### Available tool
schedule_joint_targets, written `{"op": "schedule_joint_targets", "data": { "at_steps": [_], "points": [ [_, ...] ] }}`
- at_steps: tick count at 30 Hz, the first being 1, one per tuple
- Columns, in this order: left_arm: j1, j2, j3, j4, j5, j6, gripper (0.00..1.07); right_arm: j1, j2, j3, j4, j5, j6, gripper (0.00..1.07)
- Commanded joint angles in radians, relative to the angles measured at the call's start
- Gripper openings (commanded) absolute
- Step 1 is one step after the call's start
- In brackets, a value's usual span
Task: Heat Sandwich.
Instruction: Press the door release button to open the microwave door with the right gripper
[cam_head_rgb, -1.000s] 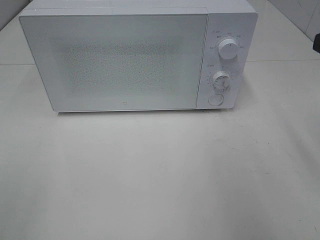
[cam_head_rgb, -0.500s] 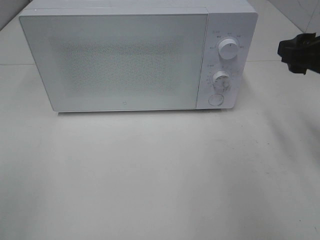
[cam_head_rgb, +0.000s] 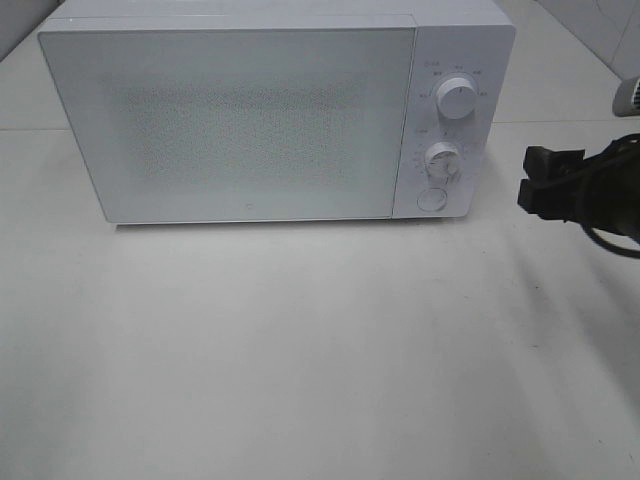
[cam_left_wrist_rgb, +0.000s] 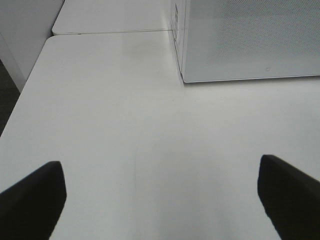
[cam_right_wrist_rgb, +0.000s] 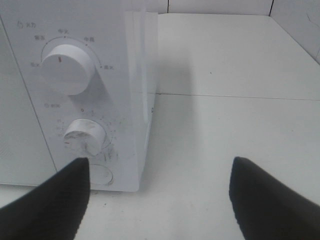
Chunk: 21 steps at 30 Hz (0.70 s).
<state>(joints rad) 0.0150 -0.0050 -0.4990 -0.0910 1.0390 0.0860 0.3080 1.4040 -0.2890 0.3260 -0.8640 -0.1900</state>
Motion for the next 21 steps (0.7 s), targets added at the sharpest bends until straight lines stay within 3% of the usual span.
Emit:
{"op": "schedule_joint_targets", "data": {
  "at_steps": [1,21],
  "points": [
    [0.002,-0.026,0.003,-0.003,-0.003,0.002,0.98,0.077,0.038,0.008,0.084,-0.079,-0.055,0.75],
    [0.002,-0.026,0.003,-0.003,-0.003,0.002,0.98,0.424,0.252,-0.001,0.454,-0.270,-0.077,0.75]
  ]
}}
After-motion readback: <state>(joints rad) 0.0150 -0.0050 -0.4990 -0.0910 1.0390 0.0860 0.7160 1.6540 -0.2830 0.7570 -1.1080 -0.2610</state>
